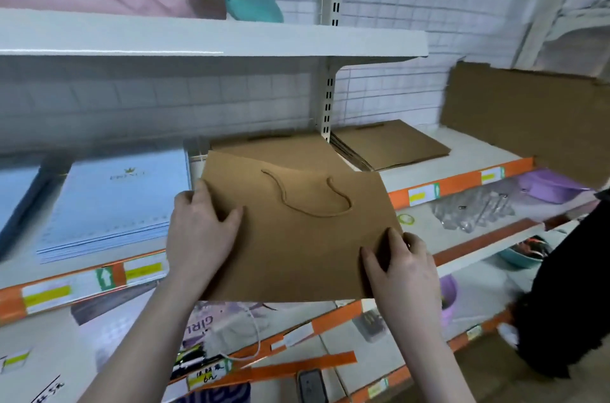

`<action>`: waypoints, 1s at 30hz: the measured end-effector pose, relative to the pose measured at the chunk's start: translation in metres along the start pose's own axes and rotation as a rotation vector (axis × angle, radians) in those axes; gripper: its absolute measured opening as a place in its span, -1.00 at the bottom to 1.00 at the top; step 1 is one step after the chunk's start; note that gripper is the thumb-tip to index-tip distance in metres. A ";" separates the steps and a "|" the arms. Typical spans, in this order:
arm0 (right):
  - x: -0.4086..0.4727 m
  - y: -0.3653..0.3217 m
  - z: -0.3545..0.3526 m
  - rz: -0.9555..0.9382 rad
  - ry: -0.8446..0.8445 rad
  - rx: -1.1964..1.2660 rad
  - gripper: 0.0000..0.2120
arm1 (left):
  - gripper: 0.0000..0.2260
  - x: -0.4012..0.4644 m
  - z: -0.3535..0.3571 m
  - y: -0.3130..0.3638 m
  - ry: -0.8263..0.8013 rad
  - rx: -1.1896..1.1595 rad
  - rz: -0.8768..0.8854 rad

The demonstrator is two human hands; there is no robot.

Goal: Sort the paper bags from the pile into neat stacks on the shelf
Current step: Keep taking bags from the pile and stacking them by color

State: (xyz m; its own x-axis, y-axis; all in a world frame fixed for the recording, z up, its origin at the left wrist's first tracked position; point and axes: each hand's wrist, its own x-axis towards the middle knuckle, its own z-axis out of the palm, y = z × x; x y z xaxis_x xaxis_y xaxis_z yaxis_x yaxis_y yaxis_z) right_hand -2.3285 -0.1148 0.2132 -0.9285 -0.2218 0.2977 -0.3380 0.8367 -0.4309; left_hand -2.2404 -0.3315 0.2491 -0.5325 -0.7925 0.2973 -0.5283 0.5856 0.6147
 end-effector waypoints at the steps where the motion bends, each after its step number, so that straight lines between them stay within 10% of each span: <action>1: 0.015 0.005 0.003 0.005 0.002 -0.004 -0.47 | -0.42 0.009 0.011 0.008 -0.004 -0.008 -0.003; 30: 0.418 0.196 0.022 -0.195 -0.166 -0.006 -0.45 | -0.40 0.128 0.285 0.257 0.068 0.082 -0.195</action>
State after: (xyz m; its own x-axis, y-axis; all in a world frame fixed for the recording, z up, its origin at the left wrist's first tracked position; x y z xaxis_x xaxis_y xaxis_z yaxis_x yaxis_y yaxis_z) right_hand -2.7859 -0.0545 0.2344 -0.8585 -0.4580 0.2307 -0.5128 0.7729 -0.3739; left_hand -2.6328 -0.2337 0.2371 -0.3712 -0.8999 0.2288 -0.6705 0.4302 0.6045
